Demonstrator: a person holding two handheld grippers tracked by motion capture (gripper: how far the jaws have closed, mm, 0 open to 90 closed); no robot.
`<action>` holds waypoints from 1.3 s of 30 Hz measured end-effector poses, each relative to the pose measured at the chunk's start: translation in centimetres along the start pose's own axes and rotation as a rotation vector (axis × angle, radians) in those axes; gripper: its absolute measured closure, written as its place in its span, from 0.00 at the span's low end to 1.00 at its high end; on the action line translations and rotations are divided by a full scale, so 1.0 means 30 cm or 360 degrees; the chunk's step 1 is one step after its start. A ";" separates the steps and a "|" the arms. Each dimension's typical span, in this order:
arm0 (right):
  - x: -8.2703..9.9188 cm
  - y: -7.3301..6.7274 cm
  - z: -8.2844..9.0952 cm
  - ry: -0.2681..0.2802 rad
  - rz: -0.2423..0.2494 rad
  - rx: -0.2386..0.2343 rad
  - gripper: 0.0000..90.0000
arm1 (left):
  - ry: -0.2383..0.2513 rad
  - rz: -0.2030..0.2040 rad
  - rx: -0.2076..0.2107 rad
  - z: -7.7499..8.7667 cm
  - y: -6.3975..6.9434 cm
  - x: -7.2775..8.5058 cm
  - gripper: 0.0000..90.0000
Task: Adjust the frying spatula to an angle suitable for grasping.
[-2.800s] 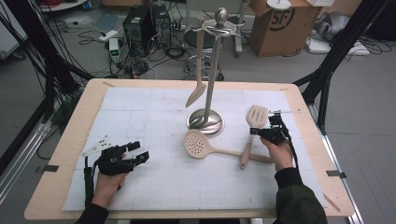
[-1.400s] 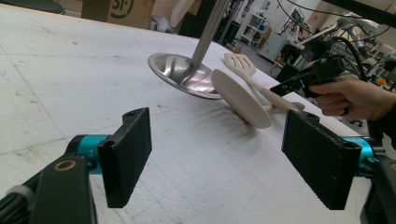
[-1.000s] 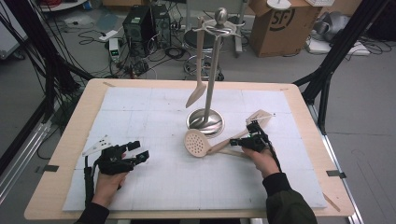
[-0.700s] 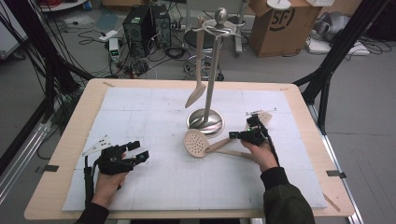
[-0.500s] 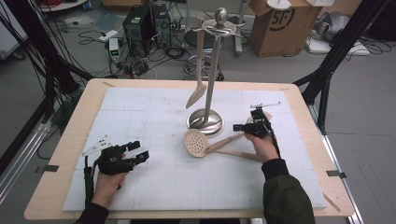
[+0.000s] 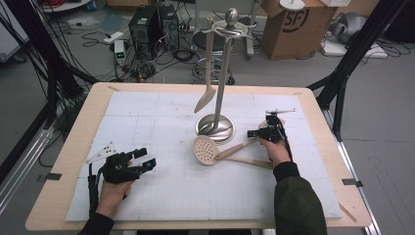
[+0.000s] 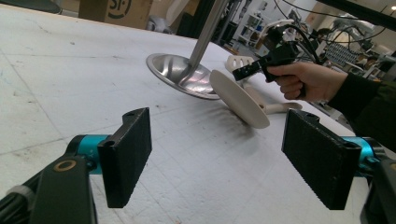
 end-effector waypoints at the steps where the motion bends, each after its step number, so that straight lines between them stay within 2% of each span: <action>1: 0.000 0.002 -0.004 -0.0007 -0.0007 0.0002 1.00 | 0.0000 0.0000 0.0000 0.000 0.000 0.000 0.28; 3: 0.000 0.006 -0.011 -0.0007 -0.0020 -0.0006 1.00 | -0.0003 0.0000 -0.0002 0.000 0.000 0.000 0.28; 5: -0.001 0.004 -0.011 -0.0005 0.0005 0.0004 1.00 | -0.0004 0.0000 -0.0002 0.000 0.000 0.000 0.28; 8: -0.001 -0.005 0.001 0.0001 0.0077 0.0095 1.00 | -0.0014 -0.0004 -0.0002 0.000 0.001 0.000 0.28; 12: 0.008 -0.017 0.028 -0.0046 0.0159 0.0208 1.00 | -0.0018 -0.0003 -0.0001 0.000 0.003 0.001 0.28; 15: 0.017 -0.014 0.047 -0.0079 0.0181 0.0231 1.00 | -0.0016 -0.0003 -0.0001 0.000 0.002 0.001 0.28; 19: 0.034 -0.009 0.069 -0.0134 0.0195 0.0243 1.00 | -0.0015 -0.0003 -0.0004 -0.001 0.003 0.001 0.28; 21: 0.047 -0.004 0.079 -0.0142 0.0189 0.0226 1.00 | -0.0014 -0.0004 -0.0004 -0.002 0.003 0.001 0.28; 26: 0.077 0.013 0.101 -0.0131 0.0146 0.0185 1.00 | -0.0014 -0.0001 -0.0007 -0.003 0.004 0.001 0.28; 31: 0.085 0.009 0.107 -0.0133 0.0155 0.0214 1.00 | -0.0011 0.0001 -0.0007 -0.003 0.004 0.002 0.28; 39: 0.088 0.007 0.110 -0.0145 0.0146 0.0214 1.00 | -0.0018 -0.0002 -0.0003 -0.001 0.003 0.001 0.28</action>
Point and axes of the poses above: each handheld gripper's, and its own axes: z roughly backward along the jaws, x roughly out of its underside, y roughly to its right, the point moved 1 cm from there along -z, roughly forward along the jaws, and after that the axes turned 12 degrees about x, right-handed, at the moved point
